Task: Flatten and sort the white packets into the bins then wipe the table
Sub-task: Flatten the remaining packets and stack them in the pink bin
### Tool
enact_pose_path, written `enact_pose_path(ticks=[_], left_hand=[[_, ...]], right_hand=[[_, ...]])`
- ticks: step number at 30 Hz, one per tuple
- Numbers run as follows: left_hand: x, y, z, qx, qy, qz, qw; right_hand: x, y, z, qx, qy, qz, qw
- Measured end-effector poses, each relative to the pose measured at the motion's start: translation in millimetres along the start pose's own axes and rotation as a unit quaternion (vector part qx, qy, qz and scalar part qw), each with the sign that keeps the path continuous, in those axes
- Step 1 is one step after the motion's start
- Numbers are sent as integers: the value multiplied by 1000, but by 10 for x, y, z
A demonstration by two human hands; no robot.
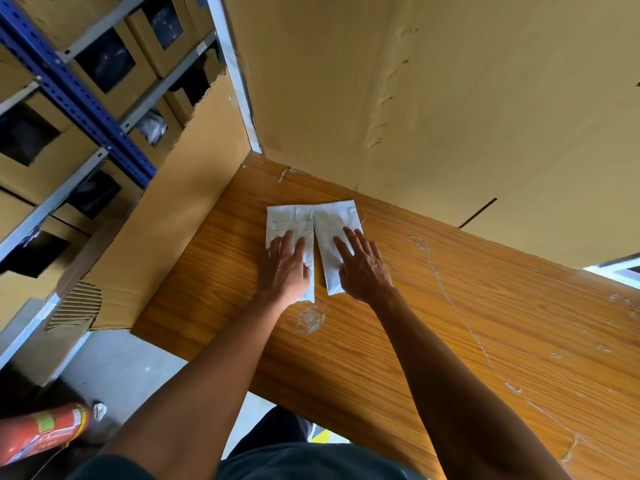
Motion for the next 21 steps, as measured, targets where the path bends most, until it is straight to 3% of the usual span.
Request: enact_pose_path(ticks=[3, 8, 15, 21], left_hand=[[11, 81, 6, -11, 13, -7, 1000], [34, -73, 17, 50, 37, -5, 998], [29, 129, 68, -5, 51, -11, 999], [-58, 200, 20, 26, 30, -6, 999]], right_hand=[[-27, 94, -22, -24, 20, -7, 999], [6, 20, -60, 50, 70, -5, 996], [-75, 236, 58, 4, 96, 17, 995], [-48, 375, 58, -5, 125, 35, 992]])
Point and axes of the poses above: each hand's wrist, its own z-axis towards the middle knuckle, its own y-axis out of the palm, x = y × z, the point moved 9 cm from there along z, towards the middle knuckle, and after that the axes turned 15 degrees about y, right-handed, at the moved point
